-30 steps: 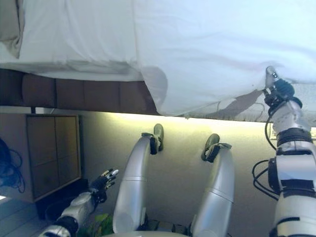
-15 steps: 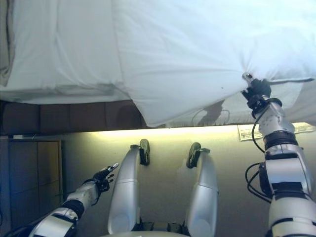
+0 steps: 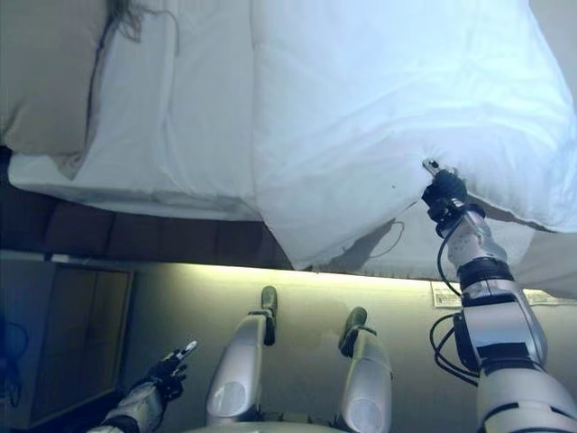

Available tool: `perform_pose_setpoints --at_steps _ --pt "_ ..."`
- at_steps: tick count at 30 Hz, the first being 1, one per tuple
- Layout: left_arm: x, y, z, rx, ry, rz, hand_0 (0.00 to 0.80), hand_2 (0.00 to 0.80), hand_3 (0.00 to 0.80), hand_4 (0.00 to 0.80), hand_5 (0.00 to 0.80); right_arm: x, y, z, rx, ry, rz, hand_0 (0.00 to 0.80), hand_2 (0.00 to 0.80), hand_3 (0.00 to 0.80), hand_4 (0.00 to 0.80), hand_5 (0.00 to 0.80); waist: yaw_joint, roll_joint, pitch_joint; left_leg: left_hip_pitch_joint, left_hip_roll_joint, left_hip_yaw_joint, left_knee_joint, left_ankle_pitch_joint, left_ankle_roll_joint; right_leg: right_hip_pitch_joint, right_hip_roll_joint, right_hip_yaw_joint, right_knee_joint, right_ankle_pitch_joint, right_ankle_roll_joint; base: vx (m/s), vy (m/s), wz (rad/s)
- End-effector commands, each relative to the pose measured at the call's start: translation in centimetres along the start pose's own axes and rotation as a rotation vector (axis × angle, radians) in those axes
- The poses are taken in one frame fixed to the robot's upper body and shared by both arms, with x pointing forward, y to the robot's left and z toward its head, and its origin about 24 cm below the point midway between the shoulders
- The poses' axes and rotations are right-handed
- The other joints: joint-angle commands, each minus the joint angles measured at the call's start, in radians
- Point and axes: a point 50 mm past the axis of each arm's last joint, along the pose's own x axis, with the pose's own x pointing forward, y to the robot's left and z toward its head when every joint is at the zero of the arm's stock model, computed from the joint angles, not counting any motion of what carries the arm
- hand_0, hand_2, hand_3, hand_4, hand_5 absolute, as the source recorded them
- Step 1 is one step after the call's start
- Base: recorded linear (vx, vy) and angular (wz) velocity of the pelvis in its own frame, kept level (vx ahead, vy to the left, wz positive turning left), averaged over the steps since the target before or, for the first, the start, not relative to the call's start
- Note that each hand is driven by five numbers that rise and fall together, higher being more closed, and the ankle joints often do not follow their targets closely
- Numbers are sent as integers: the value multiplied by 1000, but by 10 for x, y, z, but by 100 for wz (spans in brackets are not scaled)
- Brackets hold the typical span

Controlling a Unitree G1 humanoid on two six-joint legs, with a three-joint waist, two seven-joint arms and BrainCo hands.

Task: Make the bed neatly

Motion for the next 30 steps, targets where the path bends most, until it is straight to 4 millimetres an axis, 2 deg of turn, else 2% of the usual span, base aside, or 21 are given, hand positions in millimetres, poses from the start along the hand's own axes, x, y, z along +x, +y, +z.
perform_pose_setpoints --at_steps 1,2,5,8,9,11,12,14,18,22,26,30 --pt "3 -2 71 -115 -210 -2 0 0 0 0 0 4 22 4 -19 -55 120 800 800 800 800 800 25 -31 -84 79 26 -8 -81 6 -59 88 -20 -7 -105 1 20 26 -5 13" --pt "2 -9 89 -130 -273 -27 0 0 0 0 0 3 22 -1 -18 -40 123 800 800 800 800 800 25 -32 -91 88 25 -1 -105 34 -52 102 -19 -22 -132 28 15 15 -6 16" --pt "-3 -30 121 -215 -384 -139 0 0 0 0 0 0 21 -12 -10 -5 129 800 800 800 800 800 24 -36 -114 142 23 -2 -156 45 -55 161 -10 -35 -187 43 21 68 -9 7" --pt "-13 -60 154 -330 -517 -279 0 0 0 0 0 -2 19 -28 -1 54 129 800 800 800 800 800 20 -44 -153 217 22 1 -224 52 -57 234 4 -45 -249 54 26 143 -10 3" --pt "-17 -77 164 -363 -552 -341 0 0 0 0 0 -1 20 -34 9 78 127 800 800 800 800 800 18 -49 -170 242 23 3 -240 52 -59 261 8 -48 -265 55 27 140 -17 3" --pt "-22 -94 173 -390 -571 -406 0 0 0 0 0 -2 21 -42 19 103 129 800 800 800 800 800 14 -54 -183 268 25 4 -249 49 -61 289 11 -50 -278 54 28 142 -17 3" --pt "-24 -110 179 -399 -564 -460 0 0 0 0 0 -1 24 -49 20 128 132 800 800 800 800 800 8 -59 -197 285 28 5 -250 43 -62 306 14 -49 -282 51 26 148 -9 3" --pt "-26 -125 181 -402 -537 -516 0 0 0 0 0 -1 29 -57 22 159 140 800 800 800 800 800 -1 -62 -211 310 33 7 -255 38 -63 329 17 -47 -290 50 27 154 1 -2" --pt "-24 -157 158 -390 -397 -644 0 0 0 0 0 -2 37 -74 30 212 157 800 800 800 800 800 -17 -66 -242 362 38 13 -271 27 -62 373 23 -37 -311 49 29 169 7 -4" --pt "-22 -183 115 -399 -186 -705 0 0 0 0 0 -3 51 -85 54 226 198 800 800 800 800 800 -29 -72 -262 391 46 19 -271 16 -63 398 31 -31 -321 49 29 145 -16 -6" --pt "-22 -196 70 -472 21 -717 0 0 0 0 0 -5 68 -93 86 216 247 800 800 800 800 800 -32 -88 -261 412 57 28 -266 3 -65 416 40 -26 -325 45 30 96 -78 -2" --pt "-28 -209 20 -583 355 -672 0 0 0 0 0 -4 89 -95 124 197 303 800 800 800 800 800 -33 -117 -251 416 68 38 -259 -7 -63 415 49 -20 -320 43 35 27 -121 -4"
